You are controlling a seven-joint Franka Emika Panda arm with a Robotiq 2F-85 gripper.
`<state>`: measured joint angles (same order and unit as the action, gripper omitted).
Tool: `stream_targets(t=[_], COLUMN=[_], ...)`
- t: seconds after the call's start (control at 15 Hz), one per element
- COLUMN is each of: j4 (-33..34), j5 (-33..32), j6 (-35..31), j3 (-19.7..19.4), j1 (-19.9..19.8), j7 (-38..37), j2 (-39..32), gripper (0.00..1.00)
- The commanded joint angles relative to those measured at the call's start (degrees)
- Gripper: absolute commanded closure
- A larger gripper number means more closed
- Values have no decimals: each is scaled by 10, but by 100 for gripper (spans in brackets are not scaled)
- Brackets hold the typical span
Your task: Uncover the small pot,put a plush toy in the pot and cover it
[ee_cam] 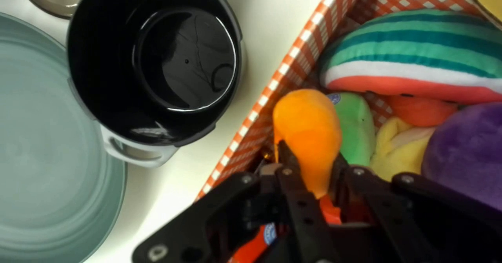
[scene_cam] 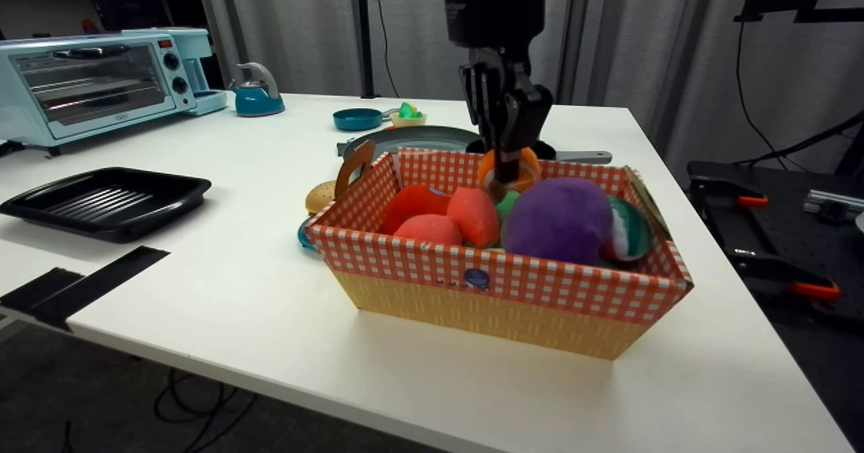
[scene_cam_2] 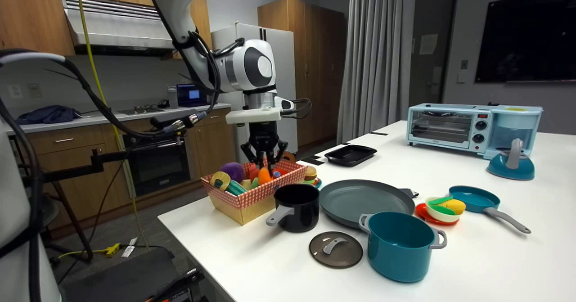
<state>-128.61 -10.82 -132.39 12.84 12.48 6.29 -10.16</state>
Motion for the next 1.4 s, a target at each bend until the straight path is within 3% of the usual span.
stream_targets(t=[0.0, 0.6, 1.33], j4=[4, -3, -9], j5=[-8, -7, -16], j6=[15, 11, -13], j3=[-5, -17, -69], j1=[3, -8, -51], j7=[-3, -3, -12], j2=[15, 67, 72], gripper=[95, 96, 96])
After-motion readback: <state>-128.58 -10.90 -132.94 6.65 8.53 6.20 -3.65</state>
